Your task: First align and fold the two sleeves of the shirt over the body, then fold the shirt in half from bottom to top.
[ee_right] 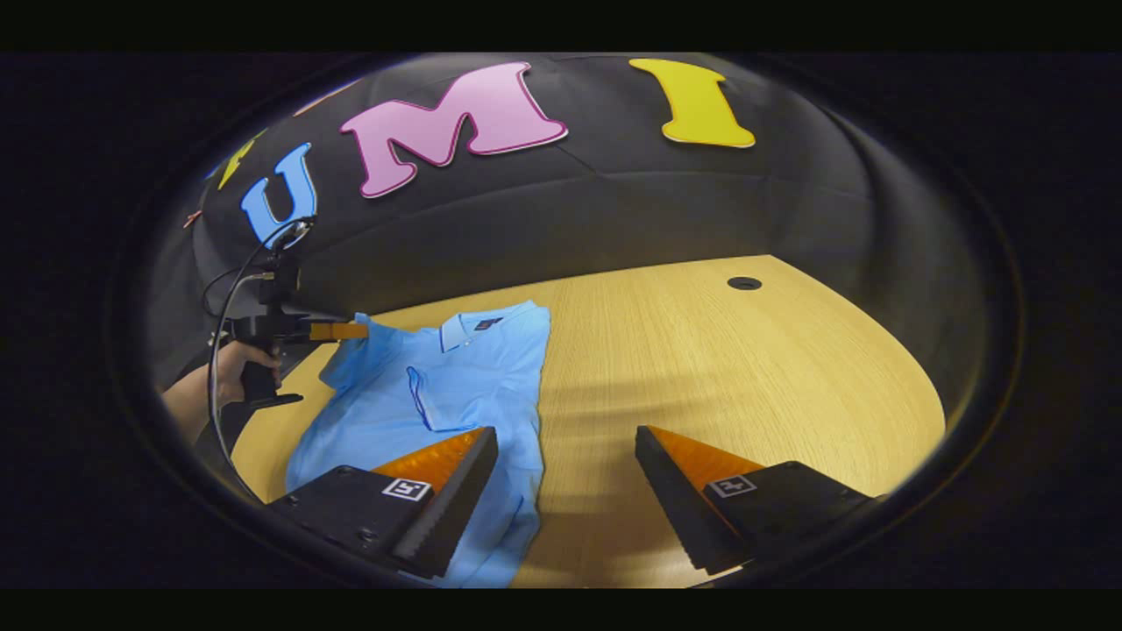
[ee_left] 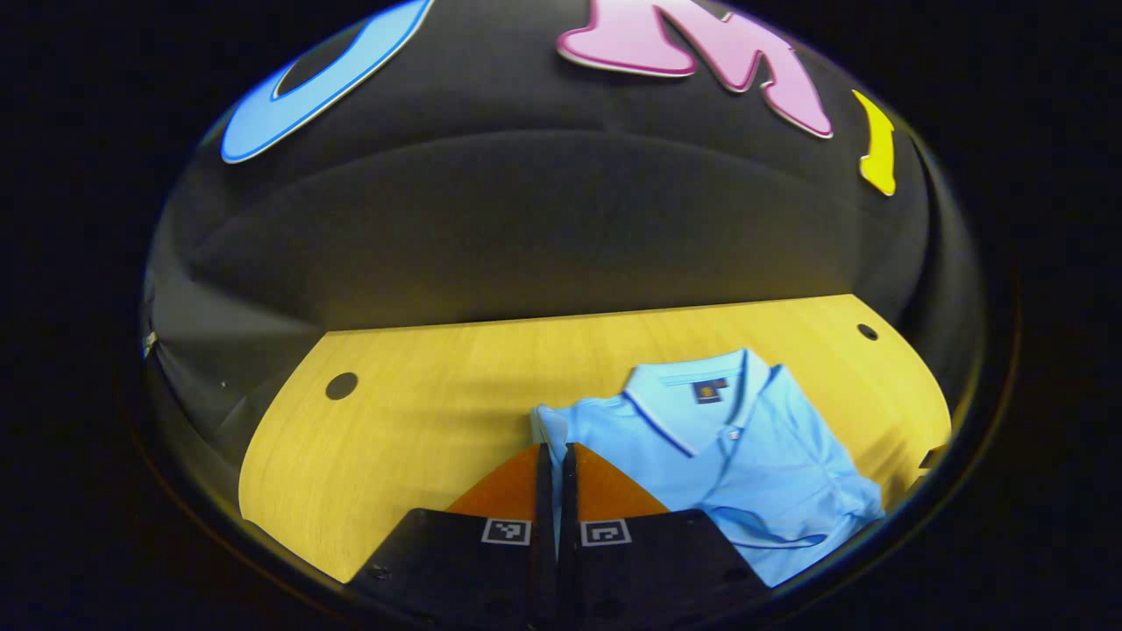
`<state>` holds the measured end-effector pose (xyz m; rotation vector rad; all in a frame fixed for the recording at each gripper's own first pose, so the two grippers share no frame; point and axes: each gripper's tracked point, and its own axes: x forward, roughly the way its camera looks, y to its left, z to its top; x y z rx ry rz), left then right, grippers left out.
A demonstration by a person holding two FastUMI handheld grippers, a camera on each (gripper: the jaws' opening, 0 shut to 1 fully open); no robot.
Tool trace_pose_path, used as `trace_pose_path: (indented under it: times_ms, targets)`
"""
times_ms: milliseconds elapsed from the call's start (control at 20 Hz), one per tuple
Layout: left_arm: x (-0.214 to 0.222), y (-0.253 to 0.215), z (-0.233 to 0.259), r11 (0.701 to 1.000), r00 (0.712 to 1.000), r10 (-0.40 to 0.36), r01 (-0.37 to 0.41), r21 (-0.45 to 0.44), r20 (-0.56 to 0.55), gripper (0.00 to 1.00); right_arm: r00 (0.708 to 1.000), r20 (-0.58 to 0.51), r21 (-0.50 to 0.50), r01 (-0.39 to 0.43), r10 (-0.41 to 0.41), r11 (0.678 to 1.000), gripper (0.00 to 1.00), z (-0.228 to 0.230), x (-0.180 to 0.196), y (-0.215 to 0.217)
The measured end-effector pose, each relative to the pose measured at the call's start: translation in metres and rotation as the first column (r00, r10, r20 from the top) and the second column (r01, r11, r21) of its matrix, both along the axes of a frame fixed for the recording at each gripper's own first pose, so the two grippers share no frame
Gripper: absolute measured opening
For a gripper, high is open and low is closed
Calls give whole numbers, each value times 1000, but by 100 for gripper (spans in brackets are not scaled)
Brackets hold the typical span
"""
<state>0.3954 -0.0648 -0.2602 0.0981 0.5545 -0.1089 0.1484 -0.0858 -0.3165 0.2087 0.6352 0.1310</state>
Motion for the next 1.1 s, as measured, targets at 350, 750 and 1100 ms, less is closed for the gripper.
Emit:
trace_pose_path:
  times_ms: [350,750,1100]
  targets:
    - [-55,-124,2,977,990,-137,129,-171,-35,11,1000,-9,-21,12,-12,1000,98,26,-19,-1]
    - [-198,-85,30,959,990,-138,136,-248,10,92,1000,-2,-76,-25,25,997,98,66,-96,30]
    - [-376,6,-15,991,994,-18,3,-132,-112,98,995,-61,-37,-87,85,995,98,53,-191,81]
